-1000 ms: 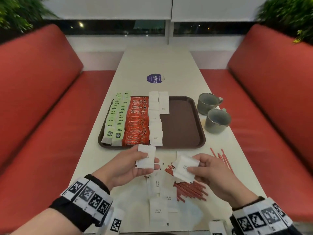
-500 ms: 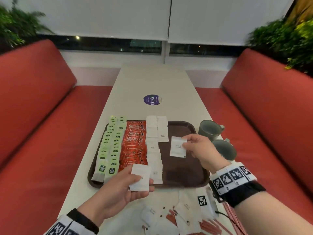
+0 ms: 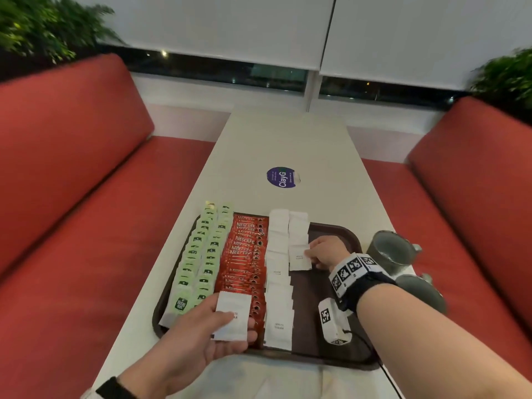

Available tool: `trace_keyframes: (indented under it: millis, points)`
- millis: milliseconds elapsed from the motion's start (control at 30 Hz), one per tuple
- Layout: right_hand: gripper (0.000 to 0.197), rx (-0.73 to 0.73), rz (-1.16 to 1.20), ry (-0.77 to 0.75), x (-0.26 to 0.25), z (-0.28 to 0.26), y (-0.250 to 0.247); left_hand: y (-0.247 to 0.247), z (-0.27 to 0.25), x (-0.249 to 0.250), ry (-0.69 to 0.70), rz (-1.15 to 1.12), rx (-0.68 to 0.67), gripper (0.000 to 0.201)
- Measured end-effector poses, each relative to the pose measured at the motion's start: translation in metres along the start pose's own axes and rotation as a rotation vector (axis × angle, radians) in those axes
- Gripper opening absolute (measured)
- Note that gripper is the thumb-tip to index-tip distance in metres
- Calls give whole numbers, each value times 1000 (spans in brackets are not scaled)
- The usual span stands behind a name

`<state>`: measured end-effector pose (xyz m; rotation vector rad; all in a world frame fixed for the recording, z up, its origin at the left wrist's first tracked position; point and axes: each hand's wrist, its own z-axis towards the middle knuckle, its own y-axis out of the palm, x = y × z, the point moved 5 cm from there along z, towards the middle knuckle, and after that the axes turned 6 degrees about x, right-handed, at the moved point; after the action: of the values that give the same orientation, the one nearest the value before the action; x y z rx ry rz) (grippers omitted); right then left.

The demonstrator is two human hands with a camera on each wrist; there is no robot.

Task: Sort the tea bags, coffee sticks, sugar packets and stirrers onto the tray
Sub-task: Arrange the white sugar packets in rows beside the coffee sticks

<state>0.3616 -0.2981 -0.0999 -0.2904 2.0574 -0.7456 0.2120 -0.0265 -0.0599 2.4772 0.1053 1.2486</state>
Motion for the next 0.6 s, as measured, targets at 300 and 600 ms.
trace_keyframes:
  millis: [300, 600]
  points:
    - [12, -89, 106, -368, -38, -119, -18, 26, 9, 8, 69, -52, 9, 30]
    - [13, -219, 463, -278, -25, -165, 0, 63, 11, 15, 208, 116, 31, 28]
